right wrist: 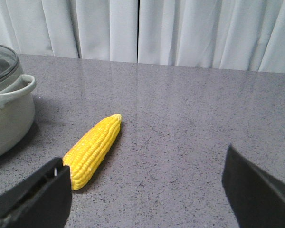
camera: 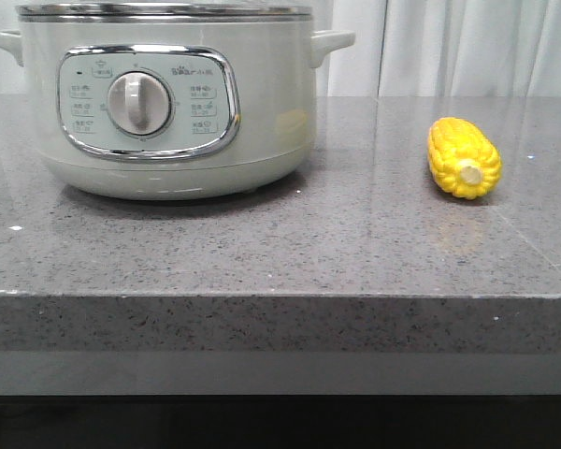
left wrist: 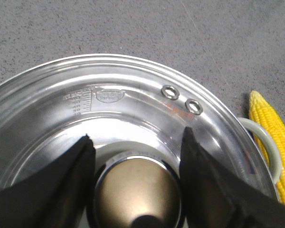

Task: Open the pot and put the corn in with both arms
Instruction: 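Lift the glass lid off the pot with the left gripper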

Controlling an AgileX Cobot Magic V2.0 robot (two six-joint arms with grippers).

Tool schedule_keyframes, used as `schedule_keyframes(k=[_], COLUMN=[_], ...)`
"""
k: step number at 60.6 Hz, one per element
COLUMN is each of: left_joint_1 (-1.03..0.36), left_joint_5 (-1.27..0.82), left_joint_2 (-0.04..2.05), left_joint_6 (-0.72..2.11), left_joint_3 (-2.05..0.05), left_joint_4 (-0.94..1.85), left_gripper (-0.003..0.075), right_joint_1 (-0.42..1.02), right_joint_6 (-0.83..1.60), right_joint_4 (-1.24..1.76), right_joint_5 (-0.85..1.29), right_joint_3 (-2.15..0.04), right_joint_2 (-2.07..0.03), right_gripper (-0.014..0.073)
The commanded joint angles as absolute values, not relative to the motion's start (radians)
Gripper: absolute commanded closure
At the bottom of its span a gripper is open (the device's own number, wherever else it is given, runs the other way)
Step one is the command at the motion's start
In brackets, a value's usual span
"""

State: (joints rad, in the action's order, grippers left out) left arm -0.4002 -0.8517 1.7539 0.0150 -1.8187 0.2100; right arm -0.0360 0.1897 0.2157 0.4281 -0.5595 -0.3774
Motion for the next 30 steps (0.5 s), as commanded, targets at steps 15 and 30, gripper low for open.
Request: schedule_keyframes(k=[15,30], left_joint_1=[-0.404,-0.404], left_joint_5=[-0.791,-0.75], left_joint_2=[1.668,1.626], left_joint_6=[0.019,0.025], left_joint_3=[-1.849,-1.849], left_joint_4=[0.213,0.213], left_gripper=[0.0533,0.0533], right_joint_1=[-0.043,-0.043], right_joint_6=[0.196,0.196], right_joint_4=[0.212,0.212], right_joint_5=[0.343,0.343], right_joint_3=[-0.593,-0.593], right_joint_2=[-0.392,-0.392], right_gripper=[-0.006,-0.006])
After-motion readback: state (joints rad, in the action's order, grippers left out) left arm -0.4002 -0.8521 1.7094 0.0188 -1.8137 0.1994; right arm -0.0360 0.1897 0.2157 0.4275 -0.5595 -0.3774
